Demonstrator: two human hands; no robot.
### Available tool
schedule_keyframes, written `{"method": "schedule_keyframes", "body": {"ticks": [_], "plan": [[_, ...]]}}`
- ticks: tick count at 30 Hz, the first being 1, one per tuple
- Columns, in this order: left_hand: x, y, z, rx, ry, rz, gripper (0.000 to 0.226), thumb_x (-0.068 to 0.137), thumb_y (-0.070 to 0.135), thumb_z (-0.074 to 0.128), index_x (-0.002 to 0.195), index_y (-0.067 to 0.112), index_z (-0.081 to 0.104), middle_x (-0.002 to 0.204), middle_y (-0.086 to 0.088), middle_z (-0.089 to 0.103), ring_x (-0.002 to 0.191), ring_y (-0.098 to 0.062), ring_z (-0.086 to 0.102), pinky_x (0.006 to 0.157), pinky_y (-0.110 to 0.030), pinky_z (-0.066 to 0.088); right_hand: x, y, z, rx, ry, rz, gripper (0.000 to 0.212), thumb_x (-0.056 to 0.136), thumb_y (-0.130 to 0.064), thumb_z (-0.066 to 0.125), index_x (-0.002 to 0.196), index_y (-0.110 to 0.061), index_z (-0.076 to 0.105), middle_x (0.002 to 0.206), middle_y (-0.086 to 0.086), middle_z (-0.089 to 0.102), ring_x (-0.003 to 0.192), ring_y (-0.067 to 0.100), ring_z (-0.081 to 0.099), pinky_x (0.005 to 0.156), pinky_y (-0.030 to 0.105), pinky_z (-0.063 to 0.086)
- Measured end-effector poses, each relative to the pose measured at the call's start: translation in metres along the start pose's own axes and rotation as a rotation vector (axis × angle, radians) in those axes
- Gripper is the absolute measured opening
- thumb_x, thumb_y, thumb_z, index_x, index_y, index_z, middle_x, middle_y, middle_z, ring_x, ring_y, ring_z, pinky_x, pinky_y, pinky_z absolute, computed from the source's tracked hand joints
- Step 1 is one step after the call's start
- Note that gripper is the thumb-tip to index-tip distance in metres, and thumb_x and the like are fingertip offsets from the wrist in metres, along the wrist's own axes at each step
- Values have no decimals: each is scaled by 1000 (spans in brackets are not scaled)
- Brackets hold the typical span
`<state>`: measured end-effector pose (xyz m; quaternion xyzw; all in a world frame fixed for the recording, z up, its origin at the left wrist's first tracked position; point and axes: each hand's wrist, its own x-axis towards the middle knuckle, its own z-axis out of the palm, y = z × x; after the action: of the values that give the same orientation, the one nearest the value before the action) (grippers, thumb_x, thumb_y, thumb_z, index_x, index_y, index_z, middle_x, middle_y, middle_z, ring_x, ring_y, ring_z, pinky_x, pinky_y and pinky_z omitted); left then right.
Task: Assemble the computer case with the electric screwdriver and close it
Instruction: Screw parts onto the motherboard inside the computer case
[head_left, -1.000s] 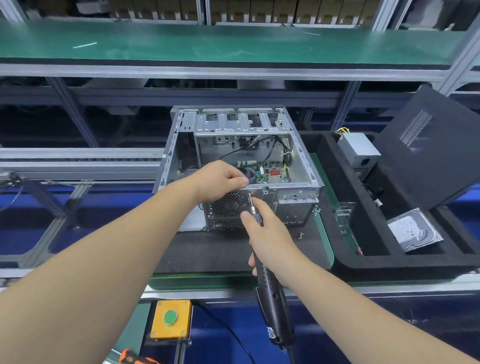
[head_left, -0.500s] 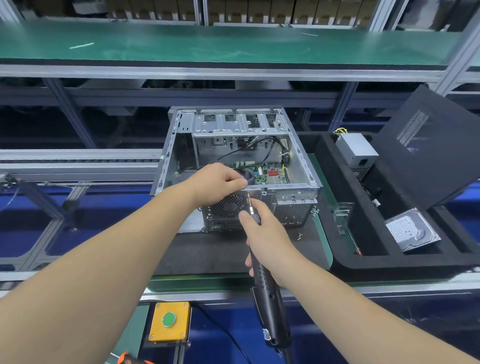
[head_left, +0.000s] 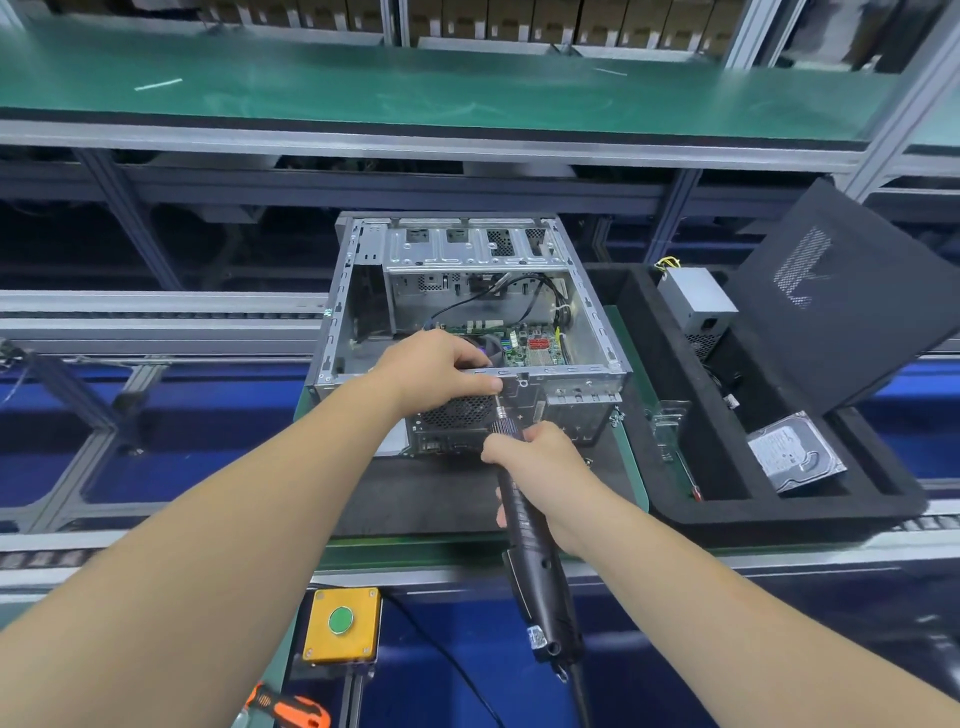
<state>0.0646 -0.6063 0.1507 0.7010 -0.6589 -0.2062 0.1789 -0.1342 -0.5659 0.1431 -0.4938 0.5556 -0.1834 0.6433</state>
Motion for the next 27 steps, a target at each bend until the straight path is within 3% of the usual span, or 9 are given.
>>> {"method": "schedule_keyframes", "body": {"ticks": [3, 7, 9, 12, 15, 21, 24, 27], "plan": [[-1, 3, -2, -5, -19, -1, 51, 62, 91, 51, 103, 62, 55, 104, 19, 73, 100, -8, 67, 88, -38, 56, -8, 4, 1, 39, -23, -17, 36, 95, -29, 70, 124, -15, 53, 103, 17, 60, 54, 28, 67, 59, 44, 62], [-2, 5, -2, -1, -24, -26, 47, 62, 91, 50, 102, 66, 55, 110, 25, 71, 102, -5, 65, 86, -35, 54, -14, 7, 2, 41, -77, 7, 23, 102, -47, 56, 124, -46, 50, 90, 15, 62, 58, 32, 67, 56, 44, 61], [-2, 4, -1, 16, -25, -33, 51, 65, 88, 50, 105, 58, 63, 113, 23, 71, 106, -7, 64, 85, -34, 53, -14, 6, 1, 37, -51, 31, 32, 98, -48, 62, 125, -40, 45, 88, 15, 64, 57, 29, 64, 54, 39, 57], [-3, 3, -1, 44, -20, -32, 50, 73, 83, 53, 109, 52, 68, 120, 25, 69, 112, -9, 62, 88, -35, 51, -17, 3, 2, 52, -22, 57, 47, 84, -32, 77, 115, -20, 44, 90, 15, 63, 57, 24, 64, 57, 38, 54], [-2, 3, -1, 60, -31, -29, 48, 77, 80, 55, 113, 52, 68, 126, 28, 66, 113, -8, 61, 89, -36, 51, -20, 3, 0, 56, -9, 21, 41, 83, -15, 74, 116, -10, 49, 89, 14, 63, 59, 22, 66, 61, 38, 55], [-2, 1, -1, 53, -34, -7, 43, 80, 79, 56, 110, 51, 69, 126, 28, 65, 109, -7, 62, 86, -34, 51, -24, 14, -2, 68, -56, 20, 35, 93, -19, 65, 120, -27, 44, 118, 15, 56, 61, 26, 70, 62, 48, 63], [-1, 0, -2, 49, -45, 6, 43, 79, 79, 56, 110, 52, 69, 126, 28, 65, 112, -7, 61, 89, -35, 51, -21, 19, -4, -11, -9, -20, 43, 89, -25, 63, 126, -34, 43, 115, 15, 61, 62, 25, 70, 66, 45, 61], [2, -1, -2, 31, -64, 19, 42, 81, 78, 58, 111, 50, 70, 125, 27, 66, 112, -6, 61, 90, -35, 51, -20, 19, -7, -35, 5, -35, 47, 87, -26, 60, 129, -38, 42, 95, 9, 65, 60, 23, 68, 65, 41, 56]]}}
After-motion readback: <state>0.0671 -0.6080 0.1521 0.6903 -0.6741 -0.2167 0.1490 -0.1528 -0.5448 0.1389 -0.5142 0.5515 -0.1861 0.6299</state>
